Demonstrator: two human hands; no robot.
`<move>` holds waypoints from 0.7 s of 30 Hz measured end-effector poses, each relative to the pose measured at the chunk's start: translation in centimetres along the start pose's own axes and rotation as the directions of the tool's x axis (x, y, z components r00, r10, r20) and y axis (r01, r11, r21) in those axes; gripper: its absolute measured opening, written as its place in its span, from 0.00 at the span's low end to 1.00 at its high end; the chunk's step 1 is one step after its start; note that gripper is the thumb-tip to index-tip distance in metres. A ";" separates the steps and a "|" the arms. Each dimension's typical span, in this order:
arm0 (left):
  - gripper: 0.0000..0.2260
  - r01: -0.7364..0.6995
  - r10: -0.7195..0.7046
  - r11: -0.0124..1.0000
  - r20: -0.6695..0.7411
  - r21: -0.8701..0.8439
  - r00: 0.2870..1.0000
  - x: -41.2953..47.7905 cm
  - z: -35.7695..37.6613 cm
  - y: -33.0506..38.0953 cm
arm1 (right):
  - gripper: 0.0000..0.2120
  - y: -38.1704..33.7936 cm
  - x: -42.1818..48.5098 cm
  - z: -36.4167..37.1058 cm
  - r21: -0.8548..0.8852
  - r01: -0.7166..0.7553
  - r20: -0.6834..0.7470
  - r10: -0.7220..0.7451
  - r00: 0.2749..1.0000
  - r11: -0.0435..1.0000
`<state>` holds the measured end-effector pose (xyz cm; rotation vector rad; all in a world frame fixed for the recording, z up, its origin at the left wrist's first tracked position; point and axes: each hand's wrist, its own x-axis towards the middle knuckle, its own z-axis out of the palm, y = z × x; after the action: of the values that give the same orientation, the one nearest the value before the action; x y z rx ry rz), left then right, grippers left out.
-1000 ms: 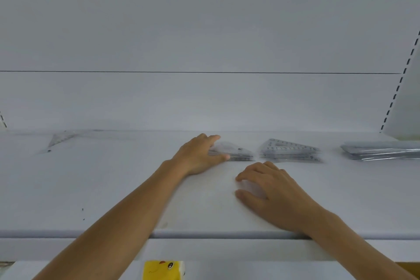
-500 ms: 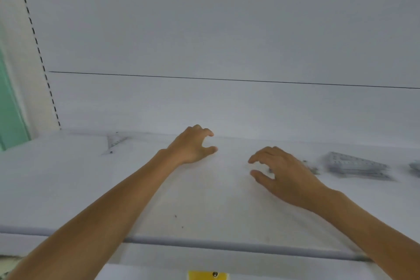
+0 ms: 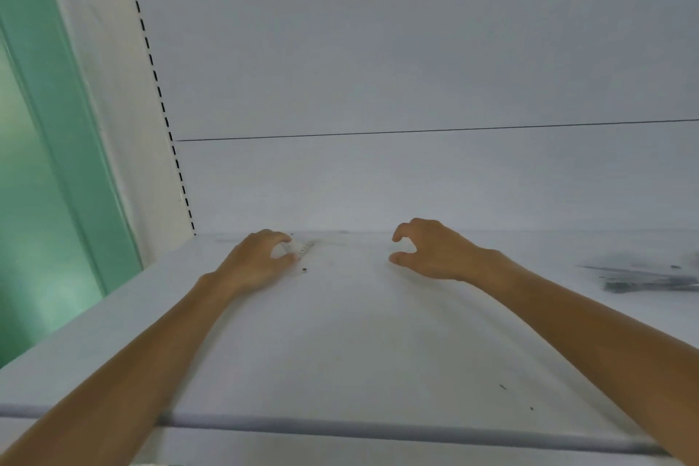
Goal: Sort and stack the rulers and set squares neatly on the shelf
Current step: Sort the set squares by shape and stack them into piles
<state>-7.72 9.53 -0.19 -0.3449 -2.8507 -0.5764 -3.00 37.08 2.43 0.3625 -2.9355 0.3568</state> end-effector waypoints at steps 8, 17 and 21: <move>0.23 -0.122 0.112 0.992 0.185 0.043 0.976 0.8 1.4 -0.3 | 0.18 -1.7 4.9 3.1 -0.014 -0.199 -0.031 0.199 0.980 0.980; 0.23 -0.128 0.128 0.992 -0.024 0.001 0.992 0.9 0.9 0.3 | 0.15 -1.4 4.7 3.9 -0.372 0.053 -0.075 -0.087 0.993 0.927; 0.26 -0.108 0.107 0.994 0.038 0.028 0.994 0.8 1.4 -0.2 | 0.07 -1.5 4.6 4.0 -0.442 0.035 -0.127 -0.101 0.987 0.896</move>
<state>-8.76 10.10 -1.31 -0.5051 -2.8511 -0.5116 -7.54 33.61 -0.19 0.3530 -2.7385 -0.2793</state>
